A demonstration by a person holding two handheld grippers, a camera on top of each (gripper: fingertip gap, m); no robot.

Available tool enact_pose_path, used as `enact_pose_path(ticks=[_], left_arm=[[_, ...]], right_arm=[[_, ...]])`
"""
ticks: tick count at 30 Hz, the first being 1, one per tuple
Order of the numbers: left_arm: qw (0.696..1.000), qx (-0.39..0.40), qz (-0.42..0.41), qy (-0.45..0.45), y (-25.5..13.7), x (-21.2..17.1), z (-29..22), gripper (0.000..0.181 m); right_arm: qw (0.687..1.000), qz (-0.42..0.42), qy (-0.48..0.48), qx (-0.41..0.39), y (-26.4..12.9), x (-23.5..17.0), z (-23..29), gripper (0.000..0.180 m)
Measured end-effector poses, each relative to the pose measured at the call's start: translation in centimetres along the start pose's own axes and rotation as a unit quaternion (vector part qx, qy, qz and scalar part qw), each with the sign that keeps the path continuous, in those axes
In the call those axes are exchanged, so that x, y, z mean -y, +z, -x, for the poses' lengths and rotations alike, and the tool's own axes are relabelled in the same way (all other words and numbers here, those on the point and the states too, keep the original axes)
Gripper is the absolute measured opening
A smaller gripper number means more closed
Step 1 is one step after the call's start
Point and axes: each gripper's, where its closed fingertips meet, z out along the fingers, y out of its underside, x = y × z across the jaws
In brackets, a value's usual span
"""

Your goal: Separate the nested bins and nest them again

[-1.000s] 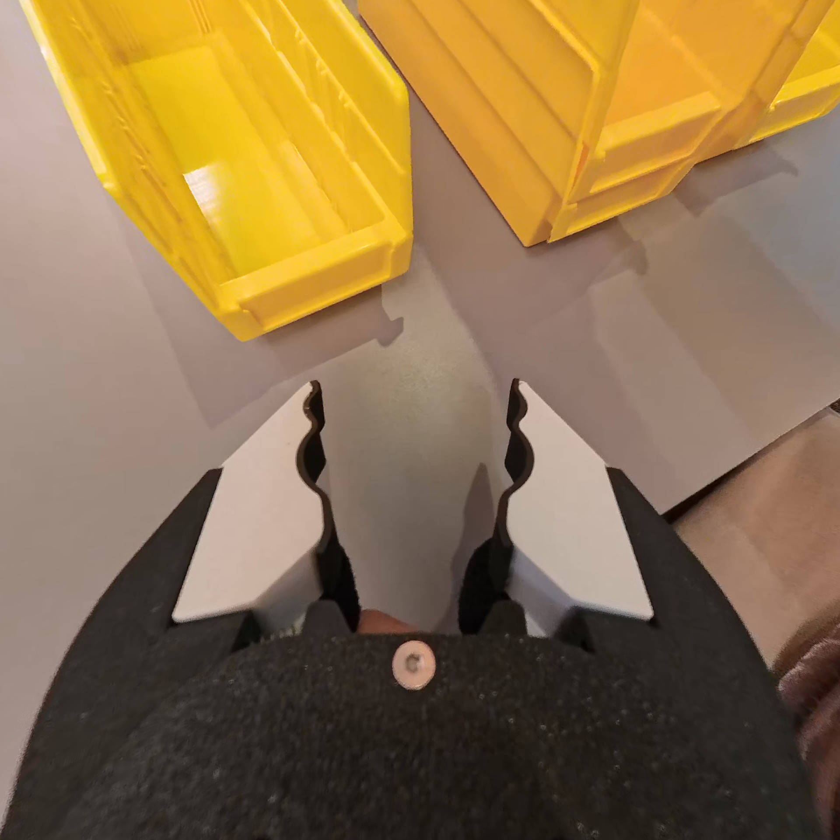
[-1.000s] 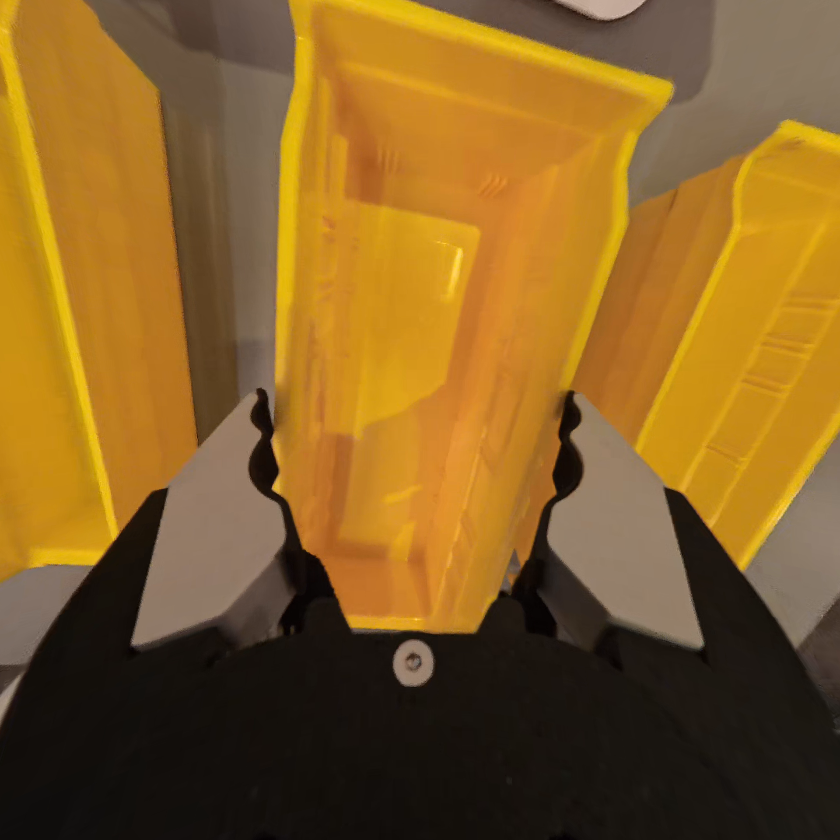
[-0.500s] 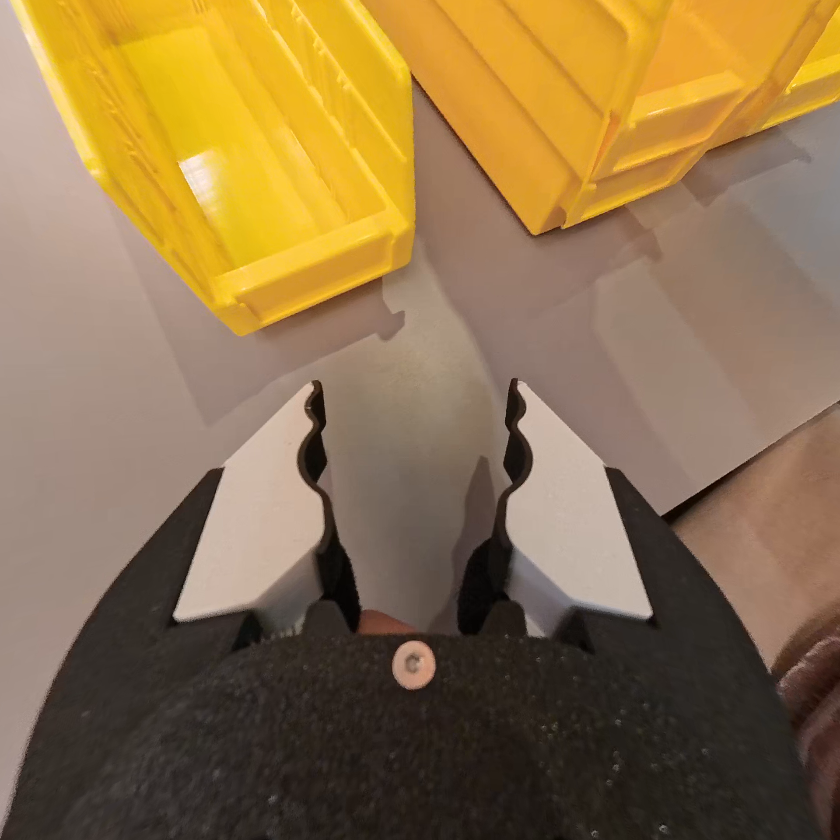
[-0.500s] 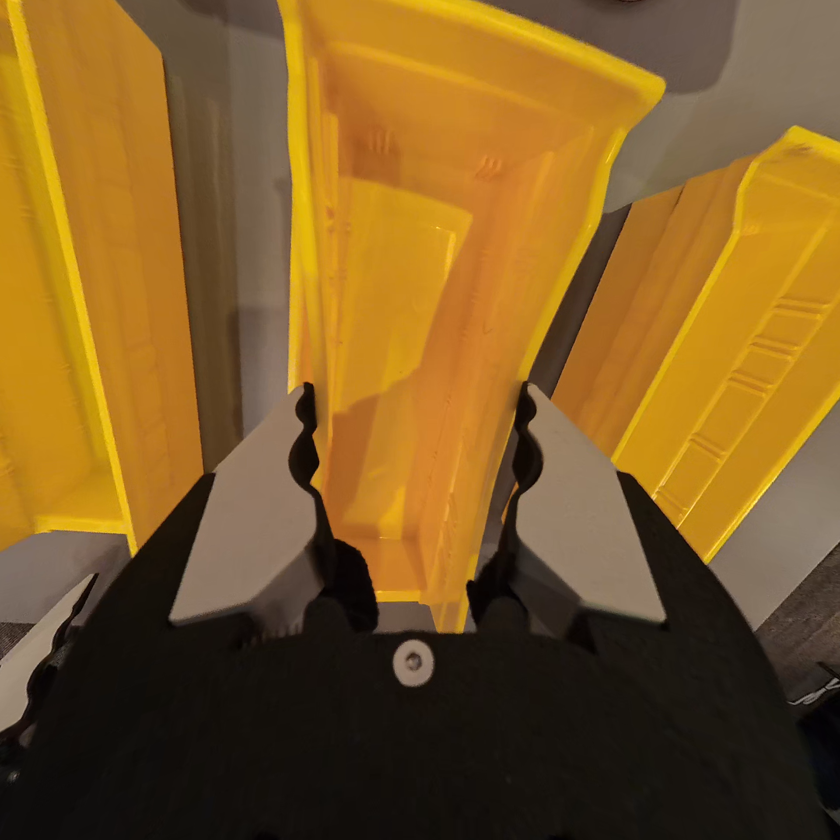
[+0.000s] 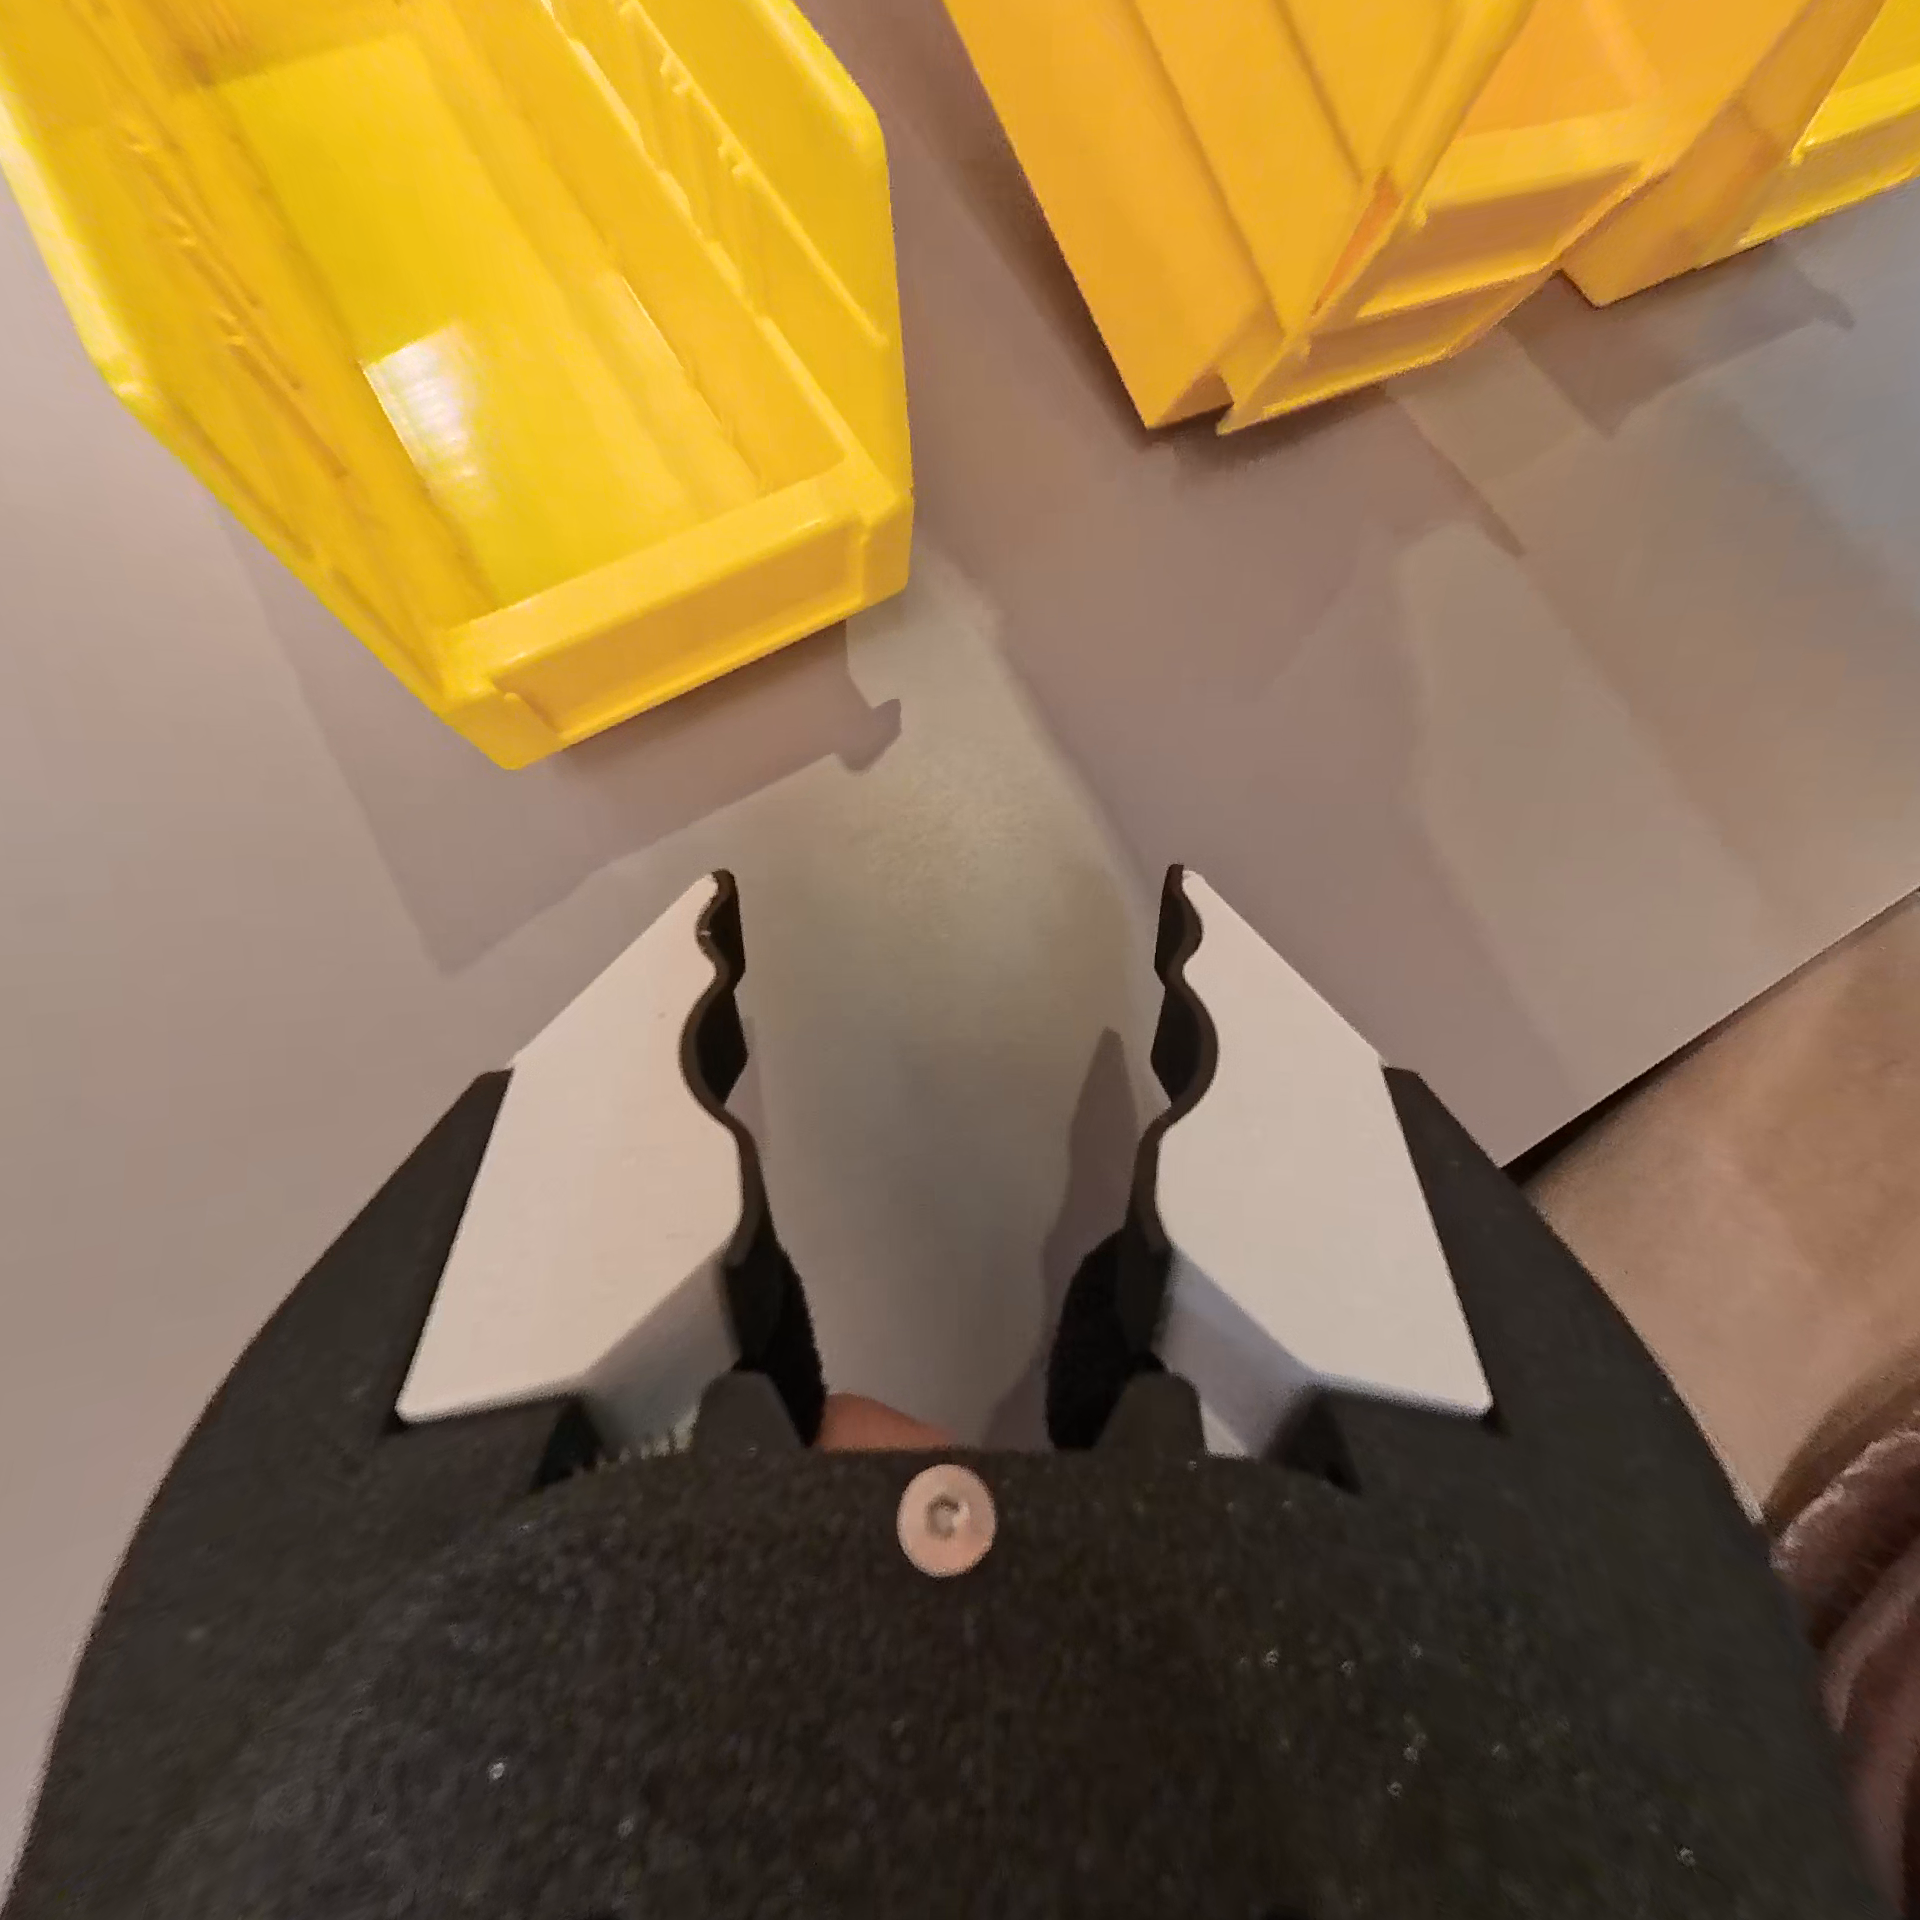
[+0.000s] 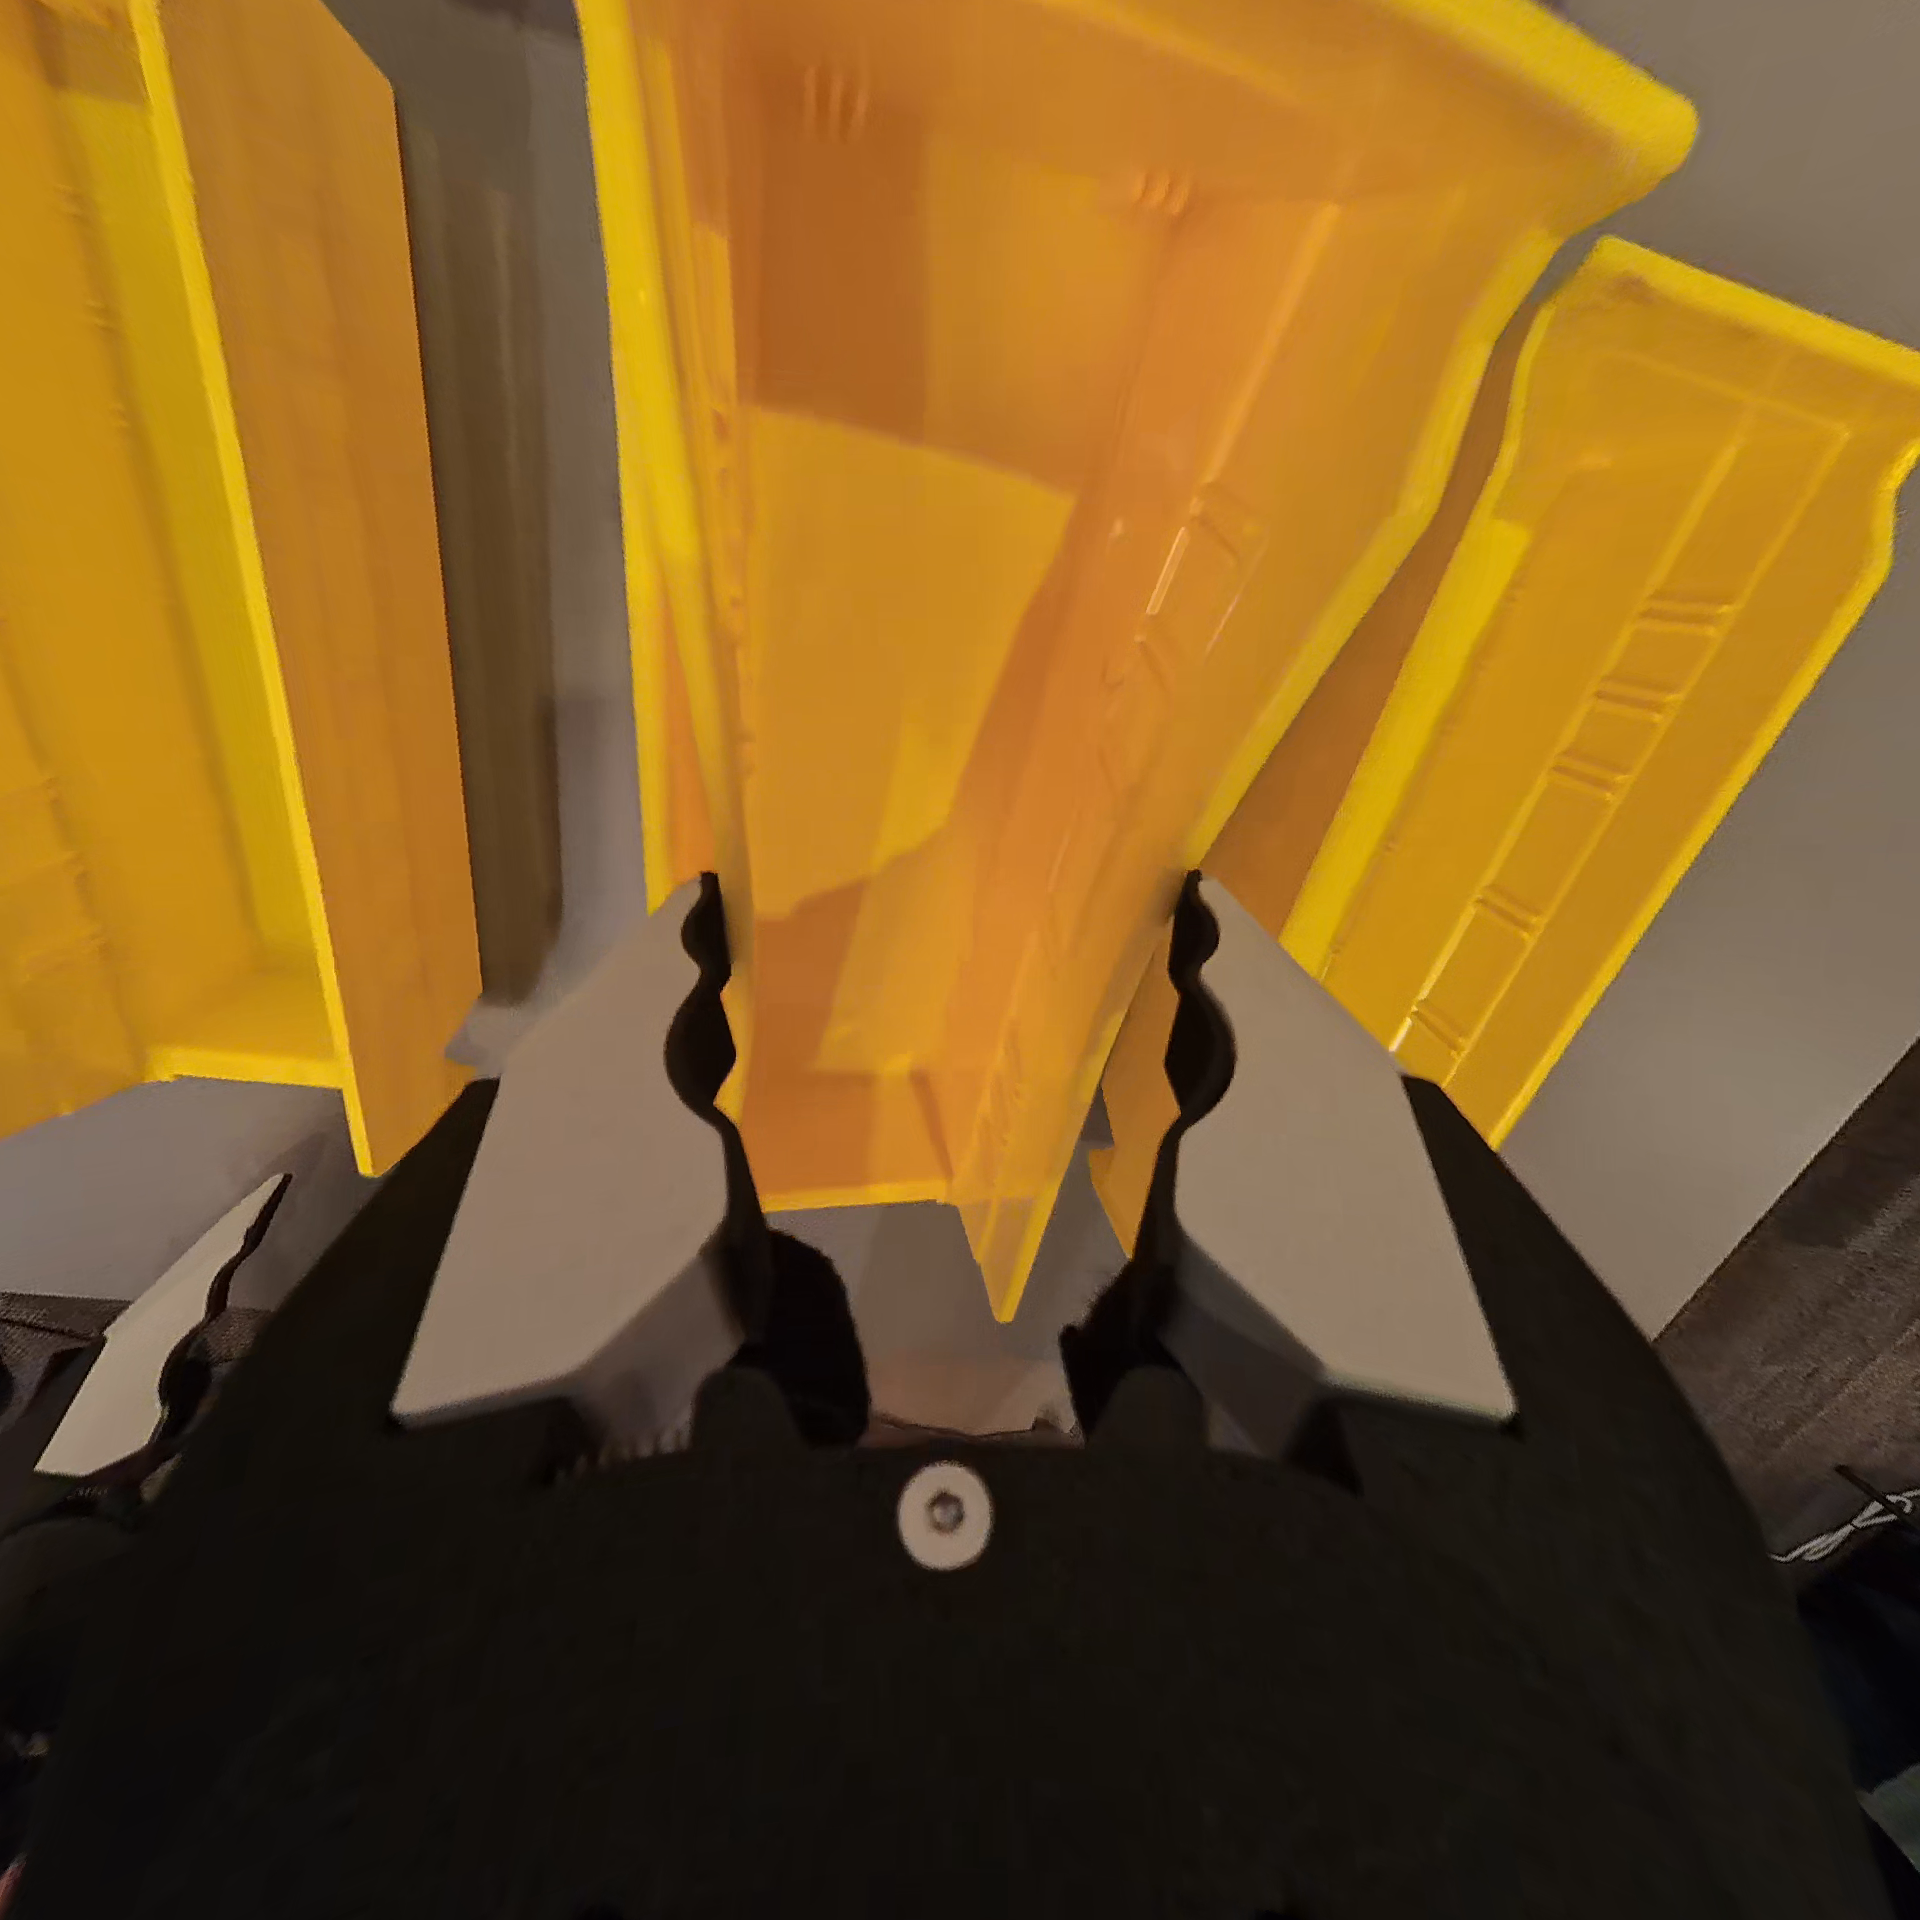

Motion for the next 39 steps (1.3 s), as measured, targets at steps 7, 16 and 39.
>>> enact_pose_path(ticks=[7,16,39], left_arm=[[1.000,0.002,0.002,0.001,0.0,-0.1,-0.1,0.078],[1.000,0.008,0.002,0.001,-0.1,-0.1,0.3,0.078],[1.000,-0.004,0.009,-0.009,0.2,-0.3,0.2,0.078]], right_arm=[[1.000,0.003,0.001,0.009,-1.0,-1.0,0.0,0.087],[0.999,0.030,-0.022,-0.030,4.2,-1.9,2.1,0.100],[0.998,0.017,-0.053,0.037,2.7,-2.1,4.4,0.113]])
